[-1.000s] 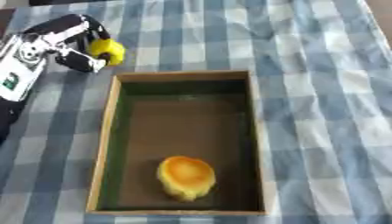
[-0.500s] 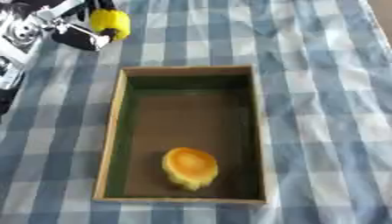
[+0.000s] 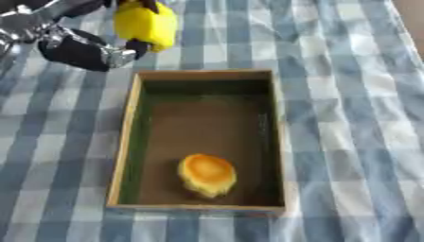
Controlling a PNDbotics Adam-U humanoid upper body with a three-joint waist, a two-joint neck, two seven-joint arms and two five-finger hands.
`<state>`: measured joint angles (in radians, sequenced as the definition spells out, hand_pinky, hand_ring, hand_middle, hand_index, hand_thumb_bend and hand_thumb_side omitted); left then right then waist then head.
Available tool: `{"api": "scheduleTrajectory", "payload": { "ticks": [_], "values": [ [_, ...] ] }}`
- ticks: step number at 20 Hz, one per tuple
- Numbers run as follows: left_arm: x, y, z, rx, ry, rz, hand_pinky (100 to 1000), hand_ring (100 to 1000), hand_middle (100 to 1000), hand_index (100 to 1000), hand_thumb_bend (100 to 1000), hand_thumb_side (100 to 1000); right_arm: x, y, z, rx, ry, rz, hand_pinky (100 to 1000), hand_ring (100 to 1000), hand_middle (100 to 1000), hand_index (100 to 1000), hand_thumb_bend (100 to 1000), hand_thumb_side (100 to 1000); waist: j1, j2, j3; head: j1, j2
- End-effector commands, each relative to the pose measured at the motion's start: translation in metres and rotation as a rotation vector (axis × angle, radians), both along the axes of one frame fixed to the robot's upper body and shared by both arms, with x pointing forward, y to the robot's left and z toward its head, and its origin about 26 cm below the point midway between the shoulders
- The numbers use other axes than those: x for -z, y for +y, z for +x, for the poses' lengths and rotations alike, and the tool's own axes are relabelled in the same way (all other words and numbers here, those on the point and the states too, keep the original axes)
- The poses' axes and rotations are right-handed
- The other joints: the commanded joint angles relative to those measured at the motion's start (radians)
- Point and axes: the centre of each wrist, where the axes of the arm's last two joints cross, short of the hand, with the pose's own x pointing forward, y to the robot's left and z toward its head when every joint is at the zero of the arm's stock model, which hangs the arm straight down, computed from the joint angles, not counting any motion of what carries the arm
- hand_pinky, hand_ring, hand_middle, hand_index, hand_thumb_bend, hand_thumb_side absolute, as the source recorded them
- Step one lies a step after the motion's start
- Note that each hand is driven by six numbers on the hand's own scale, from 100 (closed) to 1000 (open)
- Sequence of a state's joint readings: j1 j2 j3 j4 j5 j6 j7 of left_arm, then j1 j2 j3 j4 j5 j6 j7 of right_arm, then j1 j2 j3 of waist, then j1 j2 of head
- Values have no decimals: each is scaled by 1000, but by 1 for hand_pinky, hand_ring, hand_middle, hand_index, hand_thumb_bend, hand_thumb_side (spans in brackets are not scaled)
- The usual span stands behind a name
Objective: Pick up objects on the table and place them in the box.
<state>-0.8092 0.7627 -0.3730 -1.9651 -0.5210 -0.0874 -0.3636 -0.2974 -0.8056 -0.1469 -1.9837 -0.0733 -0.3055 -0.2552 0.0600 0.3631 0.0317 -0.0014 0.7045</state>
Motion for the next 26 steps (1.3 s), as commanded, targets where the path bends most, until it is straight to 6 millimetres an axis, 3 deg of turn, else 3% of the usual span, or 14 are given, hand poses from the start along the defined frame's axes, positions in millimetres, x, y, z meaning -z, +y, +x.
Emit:
{"api": "scheduleTrajectory", "payload": {
  "ticks": [1,9,17,20,22,25,26],
  "values": [
    [5,-10,-8,83,-2,10,462,507,542,679,206,100,-10,-1,-5,7,-24,-25,843,959,598,789,100,486,-6,-27,5,-13,15],
    [36,-24,-7,75,135,16,461,507,546,679,128,100,-7,-2,-5,9,-17,-20,843,961,596,789,100,501,-14,-26,12,-15,17],
    [56,-38,-10,9,205,75,516,561,590,714,176,100,-6,0,-4,-2,-22,-19,844,961,596,789,100,499,-23,-18,5,-11,16],
    [61,-41,-9,16,221,110,632,662,677,791,260,100,-5,0,-4,-1,-20,-16,844,962,595,789,100,510,-24,-16,5,-12,14],
    [63,-41,-9,24,213,150,814,815,806,904,369,100,-5,-1,-4,2,-17,-13,844,963,595,789,100,515,-24,-16,5,-11,12],
    [60,-39,-10,16,177,181,879,865,839,932,457,116,-4,-1,-4,4,-14,-12,844,963,595,789,100,518,-25,-16,7,-13,10],
    [59,-37,-9,7,160,181,894,879,843,935,508,194,-3,-1,-4,5,-13,-11,844,964,595,789,100,519,-26,-17,8,-14,9]
  ]
}}
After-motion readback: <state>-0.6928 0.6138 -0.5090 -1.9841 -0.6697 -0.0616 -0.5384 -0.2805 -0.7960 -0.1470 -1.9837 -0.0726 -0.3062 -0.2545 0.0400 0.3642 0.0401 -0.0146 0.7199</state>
